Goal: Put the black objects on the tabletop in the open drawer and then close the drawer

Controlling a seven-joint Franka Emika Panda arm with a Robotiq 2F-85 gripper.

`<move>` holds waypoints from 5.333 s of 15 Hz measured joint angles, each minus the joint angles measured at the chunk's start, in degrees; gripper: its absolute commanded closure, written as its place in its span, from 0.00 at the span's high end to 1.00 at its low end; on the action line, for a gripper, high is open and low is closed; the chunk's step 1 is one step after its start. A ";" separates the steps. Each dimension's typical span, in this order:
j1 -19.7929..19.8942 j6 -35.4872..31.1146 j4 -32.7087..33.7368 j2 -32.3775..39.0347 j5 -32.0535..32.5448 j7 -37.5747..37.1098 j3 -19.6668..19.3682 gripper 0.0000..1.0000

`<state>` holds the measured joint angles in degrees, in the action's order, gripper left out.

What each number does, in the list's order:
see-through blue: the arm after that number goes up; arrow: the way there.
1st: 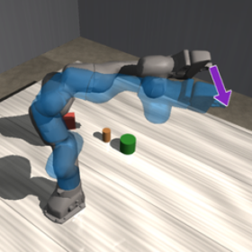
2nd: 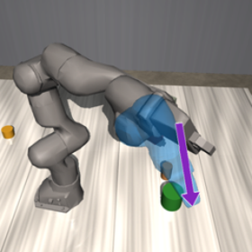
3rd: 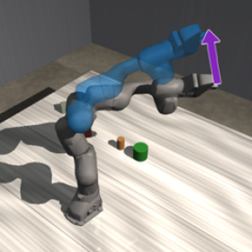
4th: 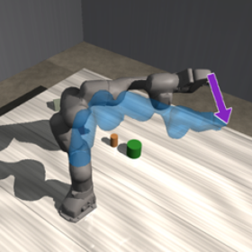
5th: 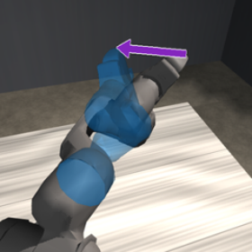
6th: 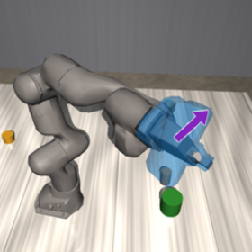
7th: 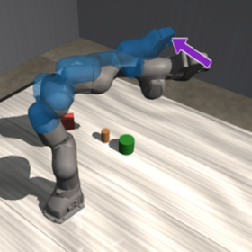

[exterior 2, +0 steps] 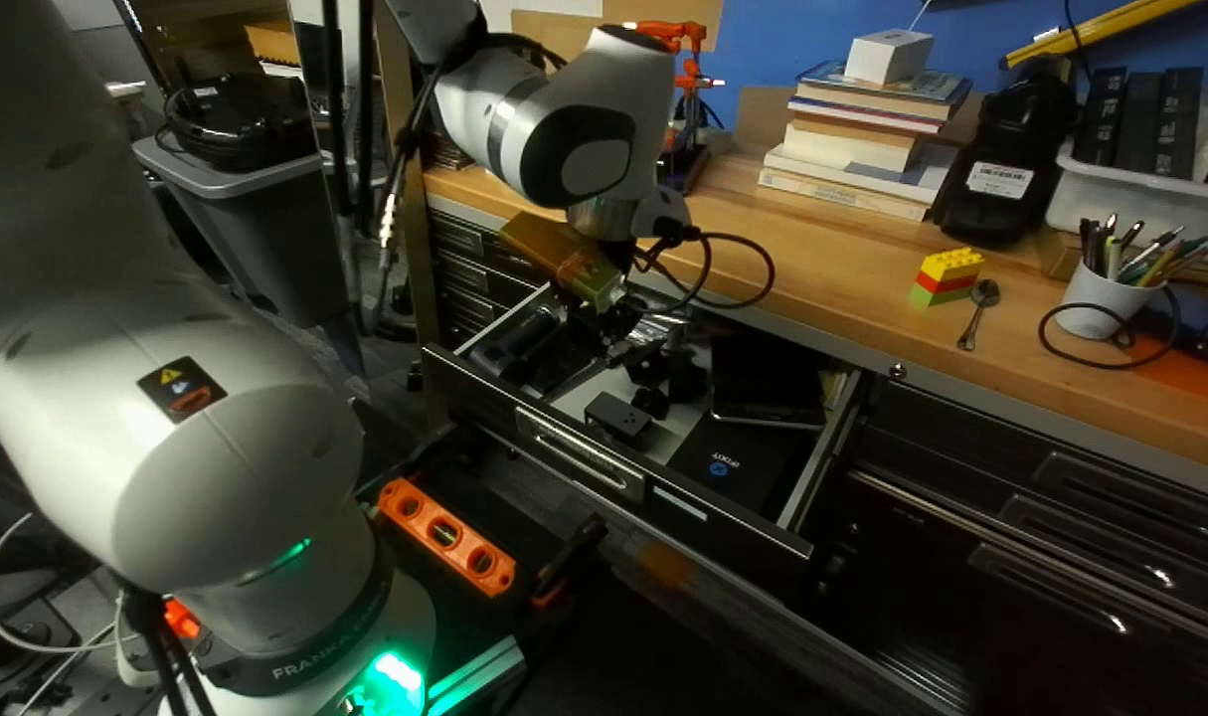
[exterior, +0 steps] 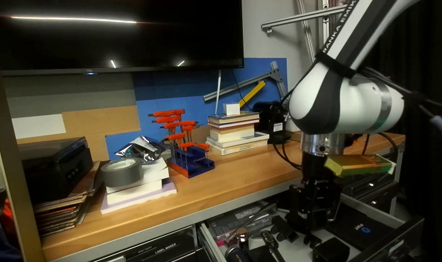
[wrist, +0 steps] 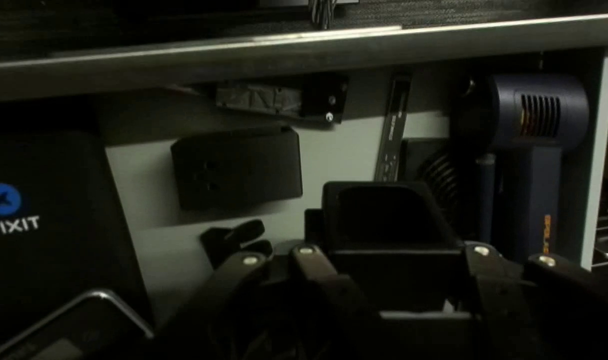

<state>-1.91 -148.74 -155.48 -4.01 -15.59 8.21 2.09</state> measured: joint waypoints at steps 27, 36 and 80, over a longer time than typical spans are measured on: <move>-1.62 -24.15 1.59 21.81 -1.20 -6.79 6.81 0.88; -7.29 -23.02 5.22 21.28 8.19 -15.59 0.87 1.00; 4.72 -30.08 -2.55 18.99 -6.38 -76.29 4.55 1.00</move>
<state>2.80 -178.82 -158.03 14.99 -21.97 -68.07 6.63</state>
